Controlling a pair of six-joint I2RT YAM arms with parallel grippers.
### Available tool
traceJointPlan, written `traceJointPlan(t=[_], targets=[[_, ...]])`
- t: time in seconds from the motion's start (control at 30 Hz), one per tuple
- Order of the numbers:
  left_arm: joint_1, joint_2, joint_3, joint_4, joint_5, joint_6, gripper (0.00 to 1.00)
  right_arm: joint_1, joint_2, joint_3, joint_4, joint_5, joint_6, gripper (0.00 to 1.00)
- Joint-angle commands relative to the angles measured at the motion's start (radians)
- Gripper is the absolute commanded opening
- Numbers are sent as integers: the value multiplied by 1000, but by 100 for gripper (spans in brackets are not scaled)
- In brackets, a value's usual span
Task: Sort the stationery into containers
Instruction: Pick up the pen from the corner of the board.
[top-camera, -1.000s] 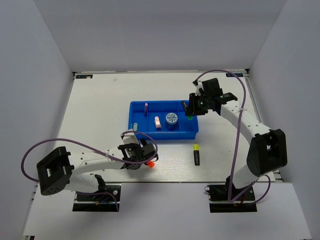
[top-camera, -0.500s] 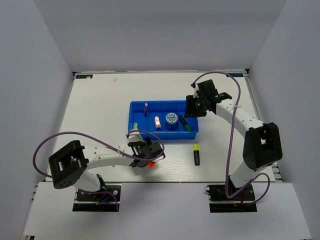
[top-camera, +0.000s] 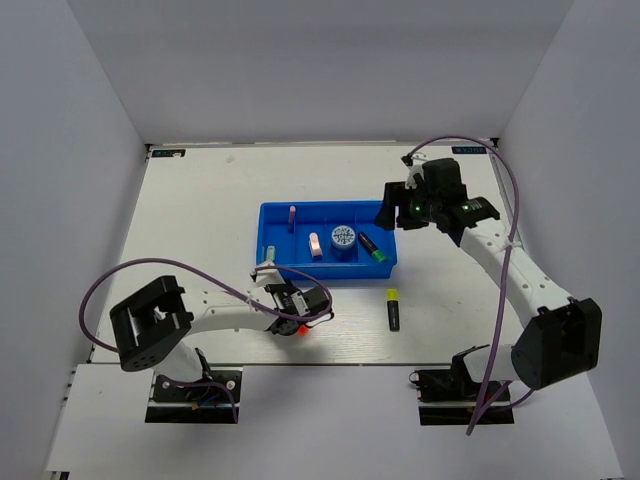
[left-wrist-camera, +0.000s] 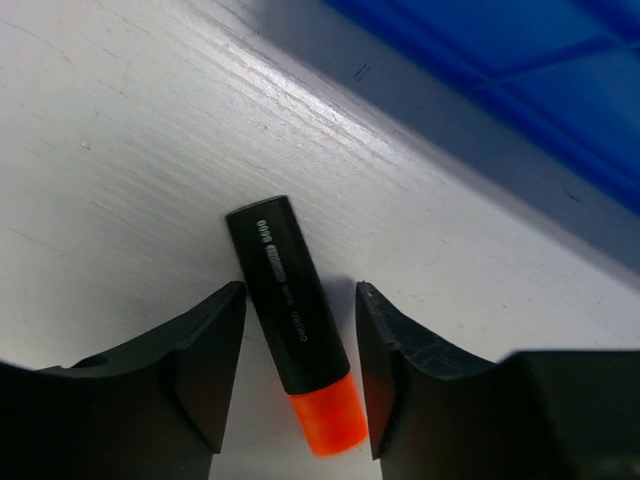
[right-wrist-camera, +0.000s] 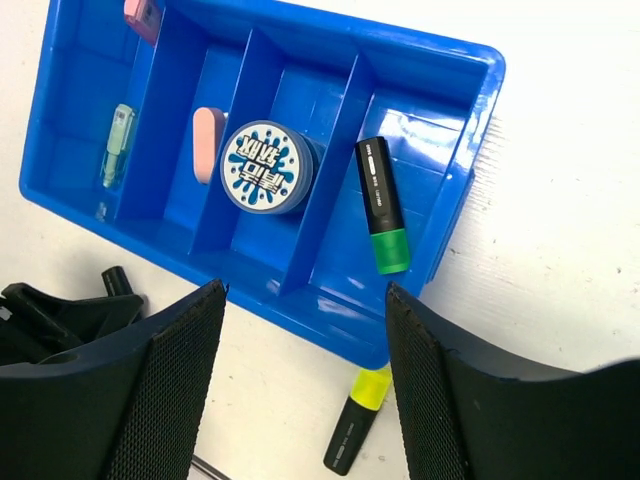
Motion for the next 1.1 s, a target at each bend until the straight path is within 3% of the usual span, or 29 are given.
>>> traceJointPlan(t=[0.0, 0.03, 0.23, 0.4, 0.63, 0.77, 0.87, 0.9, 0.93, 0.97, 1.0, 1.03, 1.07], targets=[[0, 42, -14, 31, 64, -81, 57, -21, -31, -19, 34, -20, 8, 68], [-3, 45, -13, 34, 69, -81, 52, -25, -39, -18, 34, -20, 10, 68], [-3, 85, 33, -39, 148, -75, 52, -59, -71, -38, 14, -56, 24, 73], [-3, 131, 62, -115, 214, -35, 59, -91, -122, -94, 42, -93, 53, 73], [-12, 180, 85, -153, 265, 20, 58, -127, -159, -125, 51, -136, 68, 73], [-23, 205, 82, -151, 290, 32, 43, -156, -177, -136, 54, -156, 73, 73], [-36, 211, 85, -153, 290, 36, 24, -168, -191, -150, 56, -162, 71, 72], [-40, 213, 93, -160, 287, 42, 15, -173, -195, -162, 57, -165, 62, 70], [-52, 199, 97, -177, 281, 49, 12, -177, -203, -168, 62, -174, 56, 56], [-69, 194, 129, -199, 249, 71, 6, -182, -223, -188, 73, -173, 36, 30], [-90, 188, 149, -199, 236, 71, 6, -185, -228, -188, 68, -172, 28, 30], [-102, 177, 166, -260, 221, 104, 3, -190, -234, -214, 68, -173, 21, 10], [-115, 165, 217, -278, 187, 123, 1, -196, -237, -216, 33, -184, -14, 4]])
